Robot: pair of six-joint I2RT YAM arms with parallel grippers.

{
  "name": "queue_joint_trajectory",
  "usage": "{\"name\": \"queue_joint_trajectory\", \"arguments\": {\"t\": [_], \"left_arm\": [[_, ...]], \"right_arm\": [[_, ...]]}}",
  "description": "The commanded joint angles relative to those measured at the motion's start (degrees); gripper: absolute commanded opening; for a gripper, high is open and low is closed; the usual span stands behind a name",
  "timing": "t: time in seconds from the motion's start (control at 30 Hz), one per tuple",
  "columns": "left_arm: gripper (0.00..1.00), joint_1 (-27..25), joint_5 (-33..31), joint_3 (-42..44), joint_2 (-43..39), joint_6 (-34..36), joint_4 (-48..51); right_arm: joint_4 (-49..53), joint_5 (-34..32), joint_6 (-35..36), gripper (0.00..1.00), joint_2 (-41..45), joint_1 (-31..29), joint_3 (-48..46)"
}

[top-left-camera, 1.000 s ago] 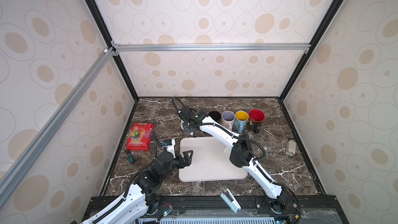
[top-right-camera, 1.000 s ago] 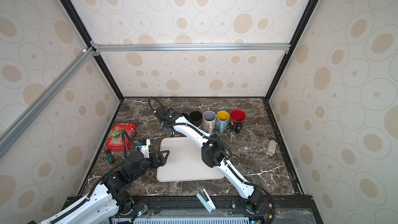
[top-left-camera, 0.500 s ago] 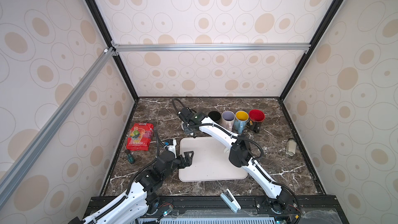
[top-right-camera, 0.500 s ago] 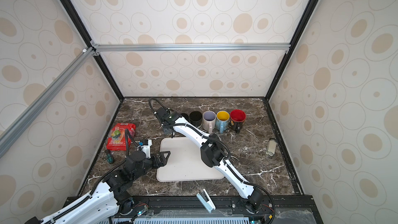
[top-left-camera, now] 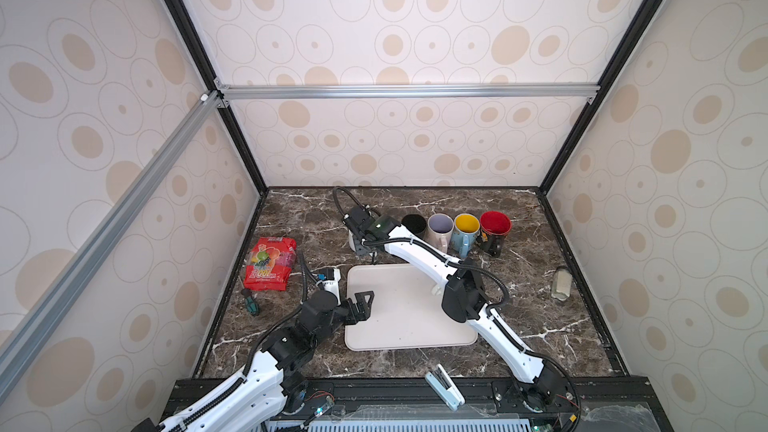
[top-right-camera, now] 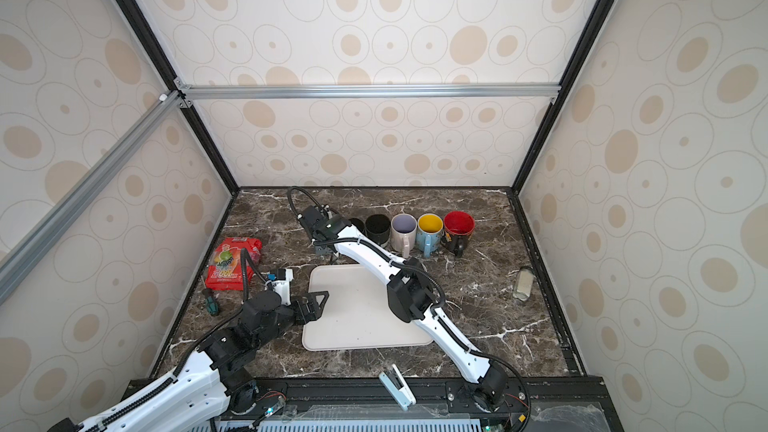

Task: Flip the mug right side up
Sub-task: 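Lower the white mug beside the black mugs and open the right gripper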

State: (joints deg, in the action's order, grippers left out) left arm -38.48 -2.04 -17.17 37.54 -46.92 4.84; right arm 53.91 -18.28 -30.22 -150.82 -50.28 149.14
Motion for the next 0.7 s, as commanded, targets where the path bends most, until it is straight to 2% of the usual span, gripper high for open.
{"name": "queue_joint_trajectory", "arguments": {"t": [0.0,0.33,0.67], "left_arm": [[1.0,0.0,-0.9,-2.3,-0.7,0.7,-0.1],[1.0,-0.1,-1.1,-2.3,-1.8,0.8,0.4],[1.0,0.0,-1.9,-3.6,-1.3,1.9,0.7]], "right_arm": [[-0.5,-0.5,-0.8,0.39,1.1,0.1,-0.1],[-2.1,-2.2,0.5,0.37,6.8,-0.2,-4.4],[-7.6,-5.7,3.0,0.37,24.5,-1.2,-22.0]]}}
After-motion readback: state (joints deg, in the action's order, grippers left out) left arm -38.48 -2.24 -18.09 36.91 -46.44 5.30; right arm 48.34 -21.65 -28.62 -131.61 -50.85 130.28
